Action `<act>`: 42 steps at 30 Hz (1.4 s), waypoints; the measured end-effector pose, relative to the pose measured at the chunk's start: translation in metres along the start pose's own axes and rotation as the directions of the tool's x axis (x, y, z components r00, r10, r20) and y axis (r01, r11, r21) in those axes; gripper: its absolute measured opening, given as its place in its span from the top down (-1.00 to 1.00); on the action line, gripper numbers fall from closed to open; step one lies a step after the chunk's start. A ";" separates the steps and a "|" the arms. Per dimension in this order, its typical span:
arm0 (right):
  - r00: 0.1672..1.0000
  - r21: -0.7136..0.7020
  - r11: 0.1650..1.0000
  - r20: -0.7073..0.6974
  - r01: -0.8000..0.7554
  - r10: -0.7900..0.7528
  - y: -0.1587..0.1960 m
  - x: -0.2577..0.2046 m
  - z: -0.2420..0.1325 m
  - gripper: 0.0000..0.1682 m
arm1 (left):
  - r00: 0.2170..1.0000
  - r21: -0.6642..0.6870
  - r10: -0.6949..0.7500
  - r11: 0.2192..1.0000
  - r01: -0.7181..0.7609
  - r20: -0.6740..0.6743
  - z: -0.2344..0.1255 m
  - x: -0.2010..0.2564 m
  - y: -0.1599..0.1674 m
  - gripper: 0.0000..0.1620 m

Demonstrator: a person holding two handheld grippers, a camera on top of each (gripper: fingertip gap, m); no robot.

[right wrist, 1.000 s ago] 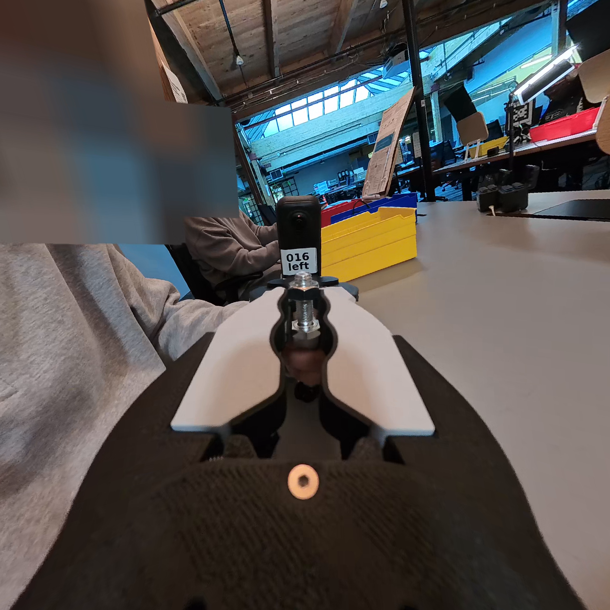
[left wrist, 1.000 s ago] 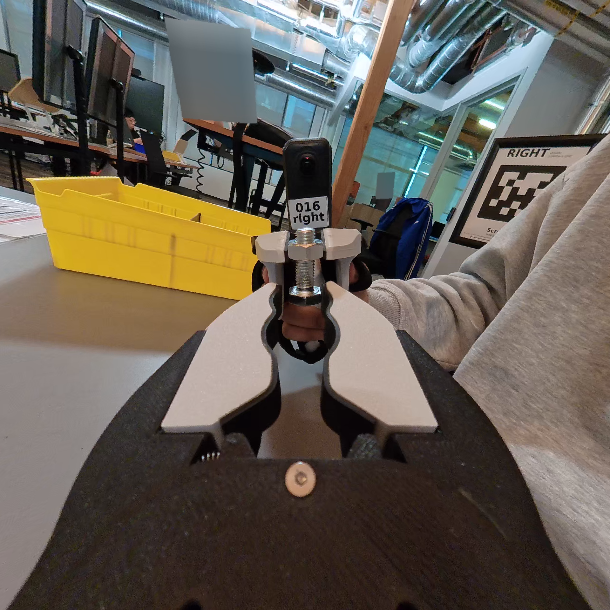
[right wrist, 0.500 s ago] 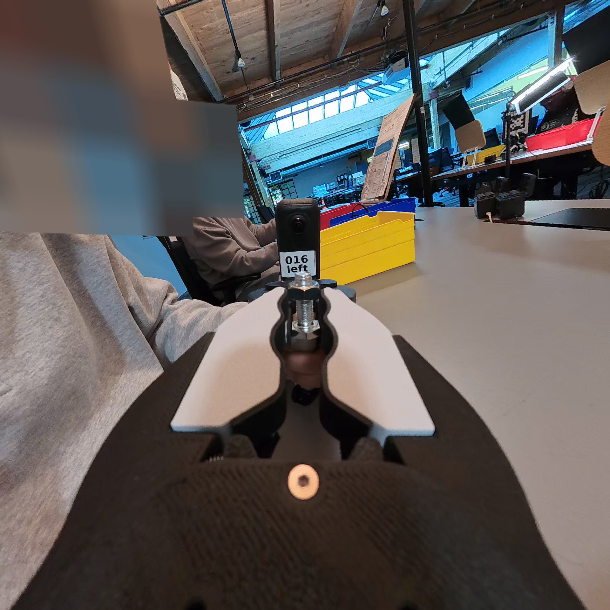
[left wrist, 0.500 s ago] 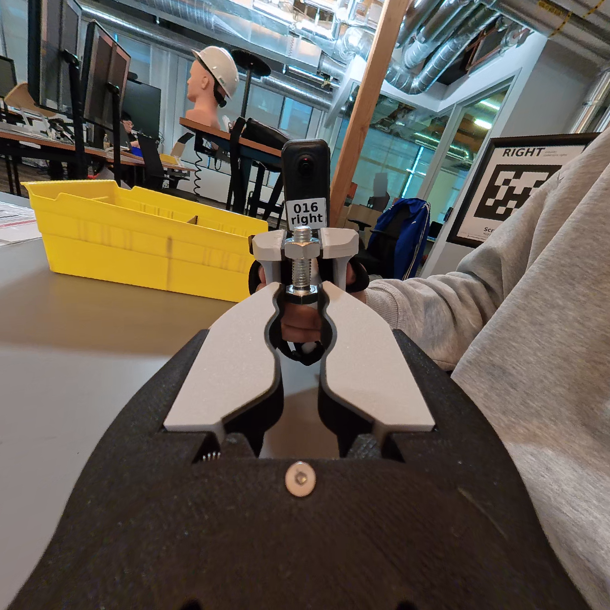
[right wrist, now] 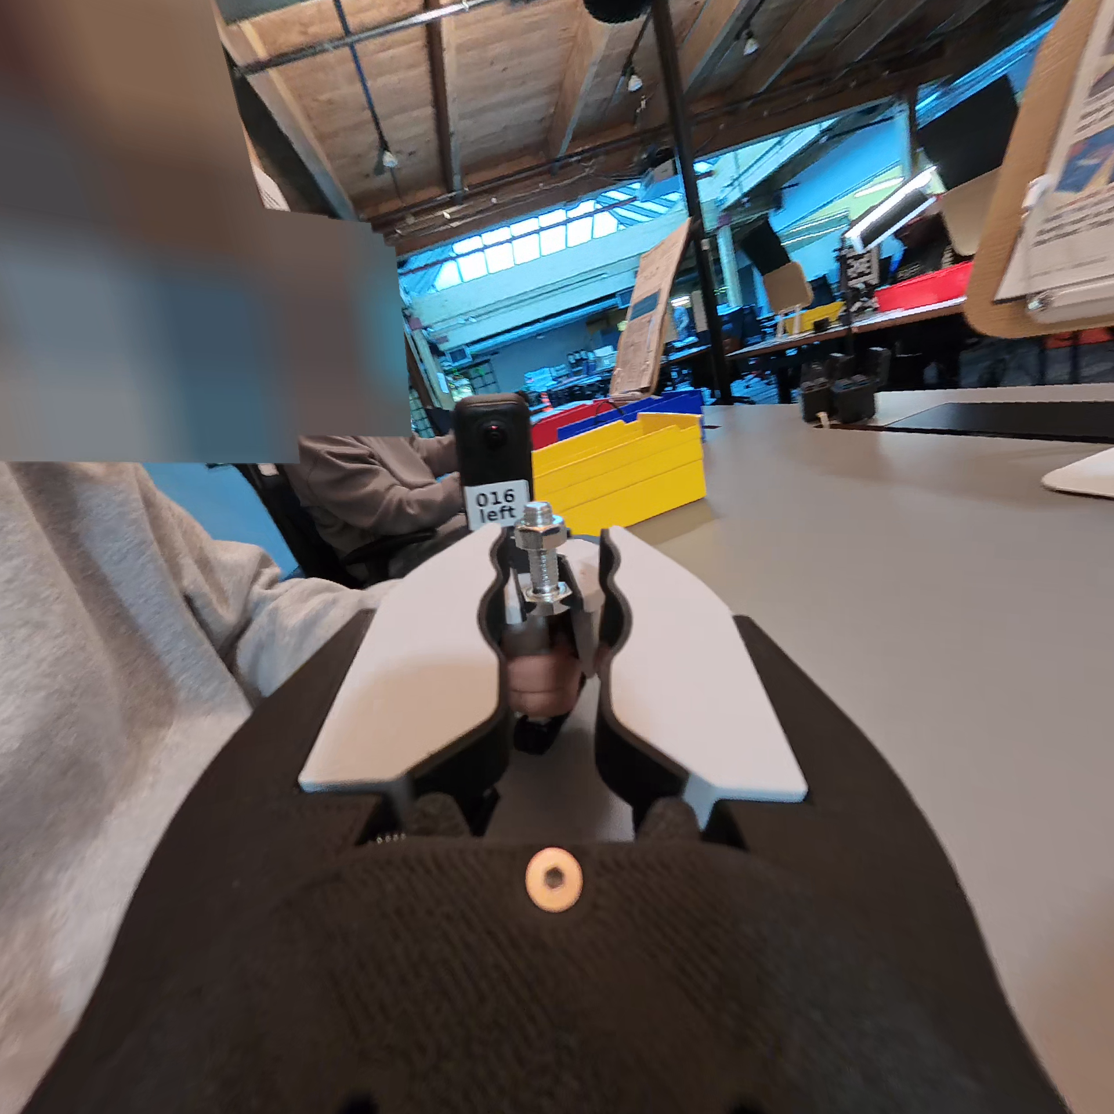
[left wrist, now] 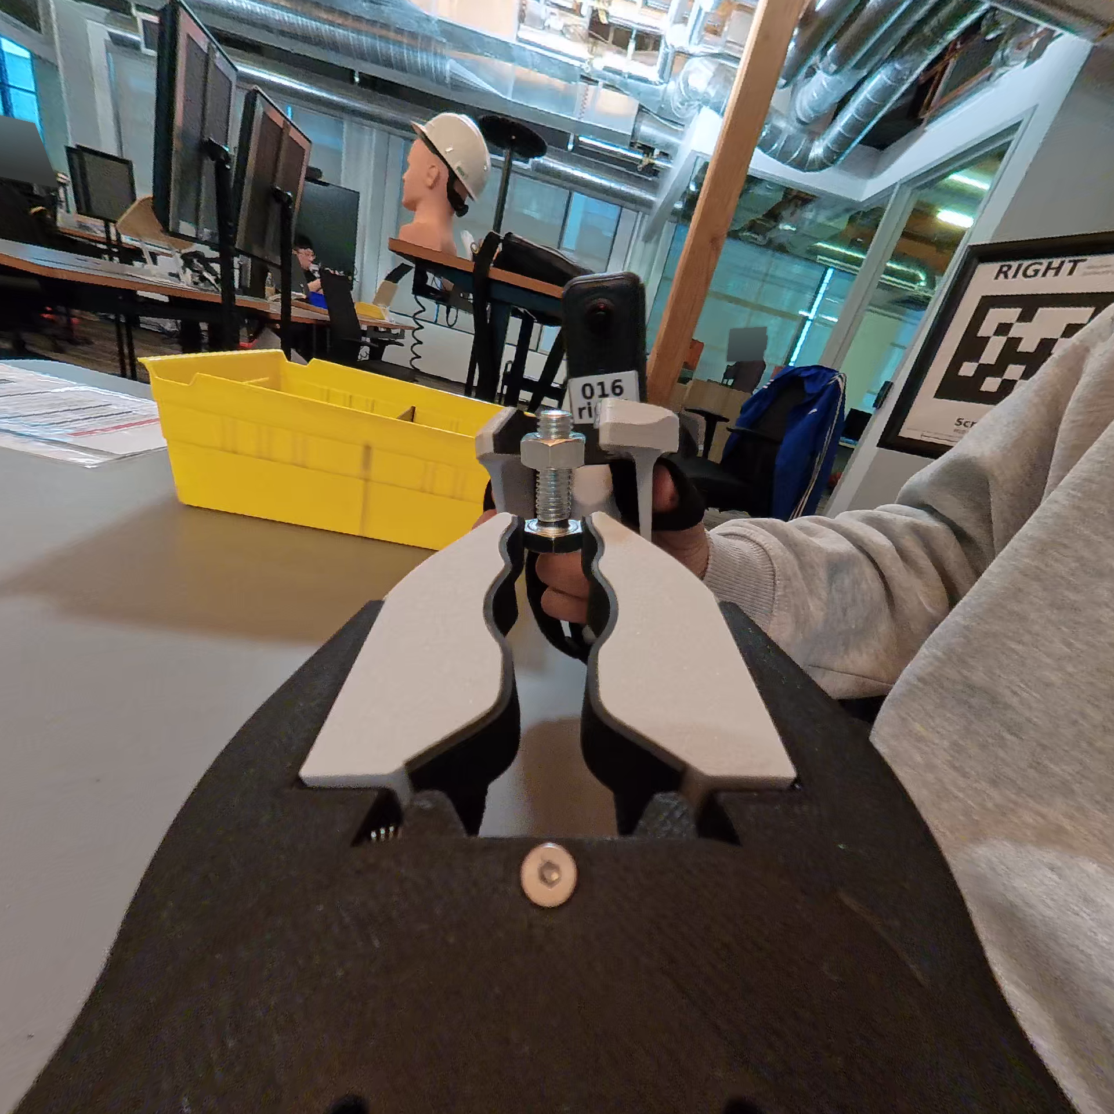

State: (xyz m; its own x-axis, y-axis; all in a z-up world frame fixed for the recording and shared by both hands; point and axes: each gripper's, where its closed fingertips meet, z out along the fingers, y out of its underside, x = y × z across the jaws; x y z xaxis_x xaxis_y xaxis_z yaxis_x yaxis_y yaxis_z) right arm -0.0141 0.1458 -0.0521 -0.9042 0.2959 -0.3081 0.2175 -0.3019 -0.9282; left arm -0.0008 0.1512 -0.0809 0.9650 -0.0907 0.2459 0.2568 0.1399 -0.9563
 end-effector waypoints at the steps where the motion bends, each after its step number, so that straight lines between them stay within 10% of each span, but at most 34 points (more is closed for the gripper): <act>1: 1.000 -0.006 1.000 -0.019 0.023 -0.023 0.000 0.001 0.000 0.67 | 1.000 -0.001 0.002 1.000 -0.002 0.005 0.000 -0.001 0.000 0.76; 42: 0.986 0.003 0.990 -0.087 0.140 -0.139 -0.004 -0.004 0.002 0.75 | 1.000 0.019 -0.005 1.000 0.005 0.010 -0.001 -0.002 -0.002 0.76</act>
State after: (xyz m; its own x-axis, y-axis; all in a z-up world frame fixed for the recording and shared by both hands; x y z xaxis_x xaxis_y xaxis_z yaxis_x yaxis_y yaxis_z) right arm -0.0125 0.1442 -0.0466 -0.8900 0.4130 -0.1931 0.0880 -0.2600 -0.9616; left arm -0.0032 0.1504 -0.0792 0.9641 -0.0813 0.2527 0.2628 0.1586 -0.9517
